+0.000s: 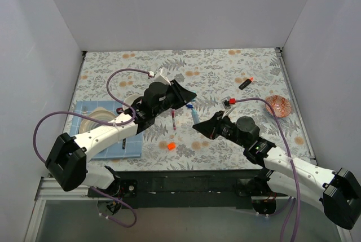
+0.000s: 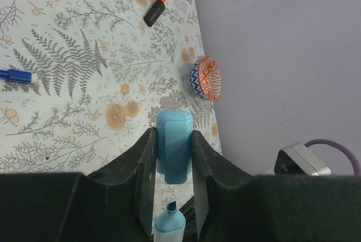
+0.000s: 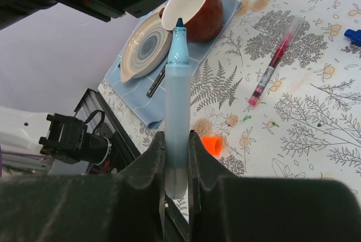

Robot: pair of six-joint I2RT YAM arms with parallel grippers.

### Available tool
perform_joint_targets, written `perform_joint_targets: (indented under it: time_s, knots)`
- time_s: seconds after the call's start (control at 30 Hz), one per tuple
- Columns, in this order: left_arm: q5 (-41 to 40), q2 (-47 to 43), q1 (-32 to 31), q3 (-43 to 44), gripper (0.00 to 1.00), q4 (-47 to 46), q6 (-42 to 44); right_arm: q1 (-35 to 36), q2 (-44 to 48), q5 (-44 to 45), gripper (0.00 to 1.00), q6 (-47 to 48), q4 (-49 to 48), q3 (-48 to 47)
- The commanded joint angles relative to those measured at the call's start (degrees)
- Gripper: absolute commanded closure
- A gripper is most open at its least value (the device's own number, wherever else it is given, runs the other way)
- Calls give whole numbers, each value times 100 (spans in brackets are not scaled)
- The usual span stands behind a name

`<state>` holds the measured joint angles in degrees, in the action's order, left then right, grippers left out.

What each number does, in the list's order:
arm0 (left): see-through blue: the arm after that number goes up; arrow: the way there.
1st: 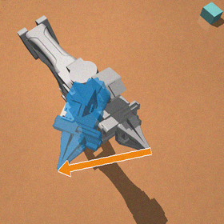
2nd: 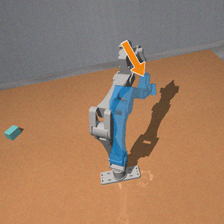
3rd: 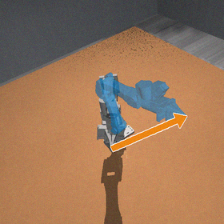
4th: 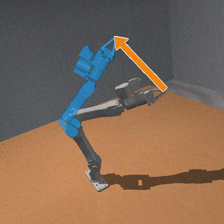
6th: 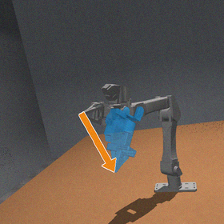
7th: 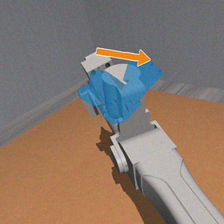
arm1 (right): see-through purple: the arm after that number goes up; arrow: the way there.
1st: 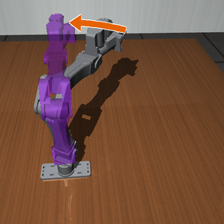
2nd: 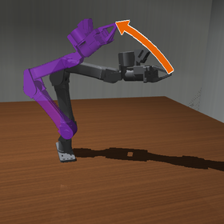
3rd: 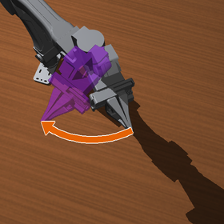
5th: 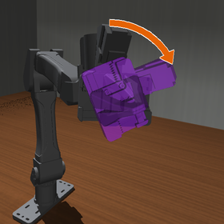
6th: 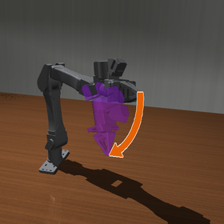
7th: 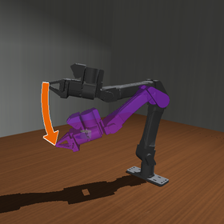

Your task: Insert the pens into the pen caps

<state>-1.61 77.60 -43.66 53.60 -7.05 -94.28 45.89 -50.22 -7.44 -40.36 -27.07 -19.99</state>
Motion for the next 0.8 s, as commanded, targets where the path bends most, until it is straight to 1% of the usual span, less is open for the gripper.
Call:
perform_joint_targets:
  time_s: [0.0,0.17,0.4,0.63,0.77]
  knots:
    - [-235,-61,-125,45,100,-174,120,25,126,305,99,2,-193,-207]
    - [-191,-96,-204,-60,100,-236,120,34,30,331,99,-42,-211,-269]
    - [-419,-395,-301,-473,100,-367,129,34,91,437,99,-139,-246,-225]
    - [-341,-588,-433,-763,100,-744,147,34,21,639,99,-235,-185,-304]
    - [-375,-650,-608,-956,100,-877,103,34,-49,718,99,-297,-272,-365]
